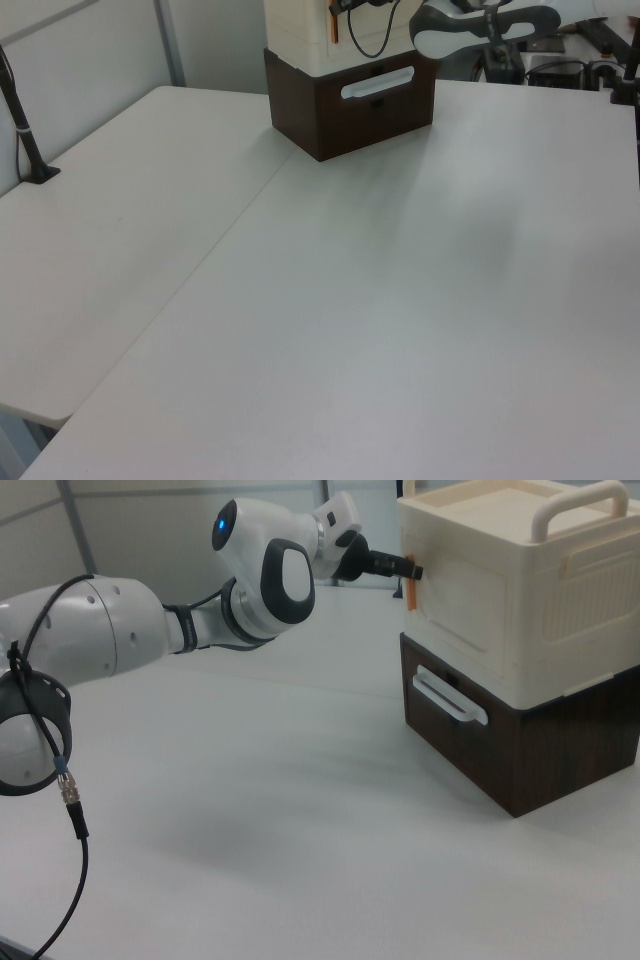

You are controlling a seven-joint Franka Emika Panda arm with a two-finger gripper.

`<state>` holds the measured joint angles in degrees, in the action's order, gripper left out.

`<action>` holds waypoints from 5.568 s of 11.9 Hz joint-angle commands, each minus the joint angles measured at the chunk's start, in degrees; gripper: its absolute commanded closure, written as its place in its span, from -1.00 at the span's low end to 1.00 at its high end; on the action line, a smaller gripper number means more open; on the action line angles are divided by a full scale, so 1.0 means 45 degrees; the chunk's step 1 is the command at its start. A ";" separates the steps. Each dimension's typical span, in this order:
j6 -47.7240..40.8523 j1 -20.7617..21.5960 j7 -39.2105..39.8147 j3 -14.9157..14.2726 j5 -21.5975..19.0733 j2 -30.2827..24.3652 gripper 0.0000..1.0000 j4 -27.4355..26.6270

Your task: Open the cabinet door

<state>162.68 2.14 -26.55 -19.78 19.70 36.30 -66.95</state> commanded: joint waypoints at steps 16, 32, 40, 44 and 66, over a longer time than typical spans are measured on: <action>0.0157 -0.0026 -0.0467 -0.0233 0.0954 0.0662 -0.23 0.0541; 0.0645 -0.0397 -0.0448 -0.0234 0.0954 0.0586 0.51 0.0424; 0.0664 -0.0222 -0.0487 -0.0019 0.0817 -0.0058 0.78 -0.0335; 0.0645 0.0500 -0.0526 0.0039 0.0371 -0.1031 0.89 -0.1660; -1.4921 0.0306 0.5119 0.1525 -0.5669 -0.6502 -1.00 -0.4498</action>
<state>97.26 4.07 -5.18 -12.27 -5.22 11.60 -85.04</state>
